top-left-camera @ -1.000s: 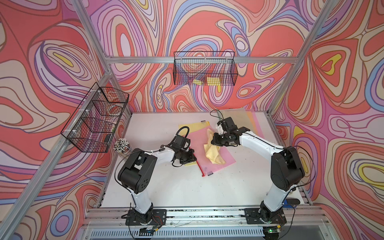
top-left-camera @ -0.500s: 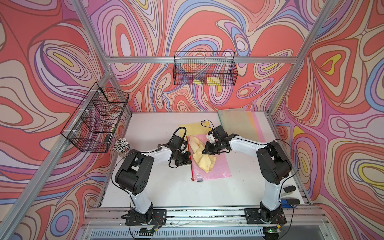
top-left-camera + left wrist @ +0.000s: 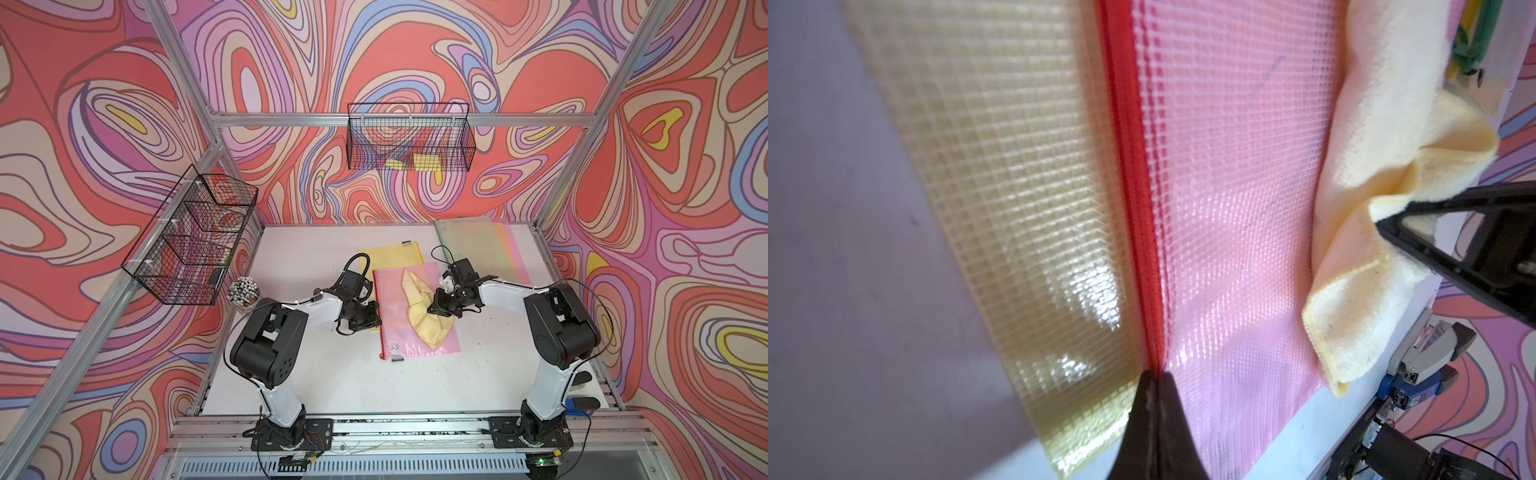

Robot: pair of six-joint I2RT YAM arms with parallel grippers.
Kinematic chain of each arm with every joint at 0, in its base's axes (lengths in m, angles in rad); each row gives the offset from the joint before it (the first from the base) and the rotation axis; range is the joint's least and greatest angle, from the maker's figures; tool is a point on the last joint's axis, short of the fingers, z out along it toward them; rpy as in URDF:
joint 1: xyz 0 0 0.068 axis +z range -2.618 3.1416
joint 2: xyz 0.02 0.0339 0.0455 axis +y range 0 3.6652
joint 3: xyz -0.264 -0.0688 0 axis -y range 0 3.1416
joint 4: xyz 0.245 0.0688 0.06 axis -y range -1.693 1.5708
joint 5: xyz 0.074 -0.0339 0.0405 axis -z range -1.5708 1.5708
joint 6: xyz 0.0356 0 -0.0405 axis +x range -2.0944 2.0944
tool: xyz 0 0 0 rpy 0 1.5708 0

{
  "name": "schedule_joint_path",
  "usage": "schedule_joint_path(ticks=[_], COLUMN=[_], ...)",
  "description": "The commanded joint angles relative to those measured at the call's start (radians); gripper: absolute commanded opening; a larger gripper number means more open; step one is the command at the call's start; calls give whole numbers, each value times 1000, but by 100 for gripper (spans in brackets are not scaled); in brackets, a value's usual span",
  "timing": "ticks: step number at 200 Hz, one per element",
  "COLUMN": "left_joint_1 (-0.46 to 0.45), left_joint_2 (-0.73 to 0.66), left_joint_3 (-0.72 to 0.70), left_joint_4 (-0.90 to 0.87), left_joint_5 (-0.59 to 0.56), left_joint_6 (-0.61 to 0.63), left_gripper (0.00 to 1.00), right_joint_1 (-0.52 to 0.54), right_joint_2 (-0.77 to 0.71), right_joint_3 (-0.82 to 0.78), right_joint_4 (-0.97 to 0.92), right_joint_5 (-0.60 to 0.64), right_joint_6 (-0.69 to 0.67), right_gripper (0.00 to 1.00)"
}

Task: Wipe the document bag
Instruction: Wipe the dirt from the document bag.

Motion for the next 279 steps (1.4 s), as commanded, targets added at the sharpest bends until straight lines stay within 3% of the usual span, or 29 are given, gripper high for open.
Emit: schedule_joint_path(ticks=[1,30,64,122,154,174,205,242,279], left_joint_1=[3,2,2,2,3,2,2,2,2], left_joint_2=[22,36,31,20,18,21,24,24,23], left_joint_3=[-10,-12,-9,-6,6,12,15,13,0], left_joint_4=[55,77,58,40,19,15,28,30,50], left_joint_5=[22,43,35,31,28,30,49,54,71], left_joint_6=[-24,-40,-29,-20,-5,-3,-19,-24,-46], left_gripper=[0,0,0,0,0,0,0,0,0], right_joint_1=[110,247,243,54,-104,-140,-37,148,178], right_joint_2=[32,166,246,186,83,42,60,246,398], right_joint_3=[89,270,302,73,-45,-27,79,348,446], right_joint_4=[16,29,64,135,75,-14,0,4,81], right_joint_5=[-11,-22,-17,-42,-14,49,34,13,-54], right_joint_6=[48,85,113,92,8,-35,11,60,132], right_gripper=[0,0,0,0,0,0,0,0,0])
